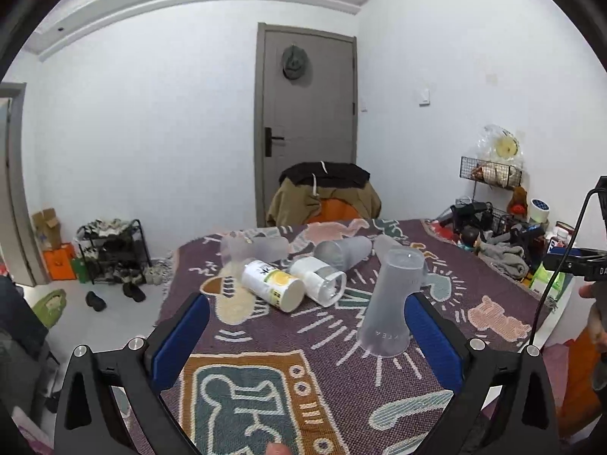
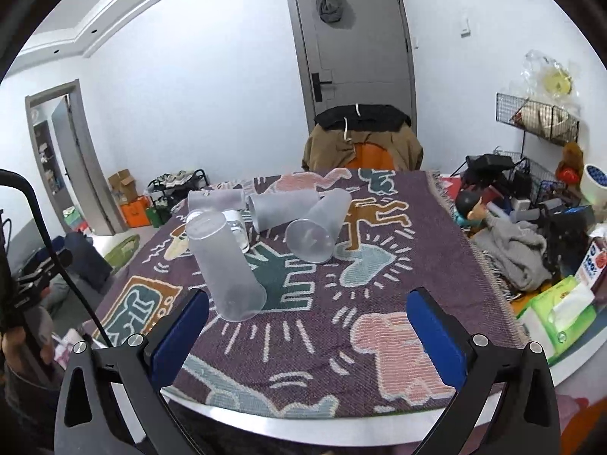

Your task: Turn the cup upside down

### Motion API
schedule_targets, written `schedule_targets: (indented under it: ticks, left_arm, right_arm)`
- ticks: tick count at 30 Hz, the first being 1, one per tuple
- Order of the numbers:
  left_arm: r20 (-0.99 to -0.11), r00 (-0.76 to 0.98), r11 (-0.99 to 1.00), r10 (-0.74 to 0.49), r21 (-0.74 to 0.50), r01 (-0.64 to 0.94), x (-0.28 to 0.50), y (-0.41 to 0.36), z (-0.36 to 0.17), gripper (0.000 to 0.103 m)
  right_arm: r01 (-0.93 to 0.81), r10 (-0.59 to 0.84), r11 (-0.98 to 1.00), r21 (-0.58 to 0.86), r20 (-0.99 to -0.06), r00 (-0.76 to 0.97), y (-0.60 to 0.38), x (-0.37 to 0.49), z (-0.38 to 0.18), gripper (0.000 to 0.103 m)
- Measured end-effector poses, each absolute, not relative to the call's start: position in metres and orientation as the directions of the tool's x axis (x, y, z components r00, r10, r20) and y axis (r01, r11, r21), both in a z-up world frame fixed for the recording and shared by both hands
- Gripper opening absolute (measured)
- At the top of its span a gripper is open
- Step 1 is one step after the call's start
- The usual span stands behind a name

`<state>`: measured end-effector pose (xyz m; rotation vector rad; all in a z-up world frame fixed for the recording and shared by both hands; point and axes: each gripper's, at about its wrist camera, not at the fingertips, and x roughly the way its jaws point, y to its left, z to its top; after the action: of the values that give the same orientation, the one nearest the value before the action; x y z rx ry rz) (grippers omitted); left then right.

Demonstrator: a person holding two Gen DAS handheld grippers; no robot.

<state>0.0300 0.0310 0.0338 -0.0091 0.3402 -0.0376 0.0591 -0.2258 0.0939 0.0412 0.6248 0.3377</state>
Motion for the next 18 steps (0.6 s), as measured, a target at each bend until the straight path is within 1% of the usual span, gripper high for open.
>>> schedule_targets:
  ticks: [4, 6, 9, 12, 18]
  left_arm:
    - [-0.311, 0.950, 1.000, -0.013, 0.004, 0.015, 0.018, 0.027, 0.029, 0.103]
    - [-0.303, 0.953, 1.000, -0.014, -0.005, 0.013, 0.012, 0.026, 0.024, 0.103]
    - [-0.308, 0.951, 0.999, -0.022, -0.050, 0.007, 0.005, 0.026, 0.016, 0.103]
    - [-0.314, 0.949, 0.998, -0.010, -0.063, -0.011, 0.000, 0.025, 0.010, 0.103]
    - [-0.332, 0.943, 0.999, 0.014, -0.035, -0.027, -0.010, 0.015, -0.004, 0.103]
  right_arm:
    - [-0.296, 0.316, 0.947, 0.127, -0.544, 0.777, -0.231, 0.046, 0.093, 0.103]
    - [-0.303, 0.326, 0.944, 0.134, -0.536, 0.778, -0.233, 0.041, 0.092, 0.103]
    - [-0.299, 0.316, 0.947, 0.118, -0.520, 0.794, -0.233, 0.033, 0.091, 0.103]
    - [-0.311, 0.331, 0.942, 0.126, -0.508, 0.795, -0.232, 0.028, 0.088, 0.103]
    - [-0.328, 0.343, 0.937, 0.120, -0.494, 0.799, -0.226, 0.019, 0.073, 0.103]
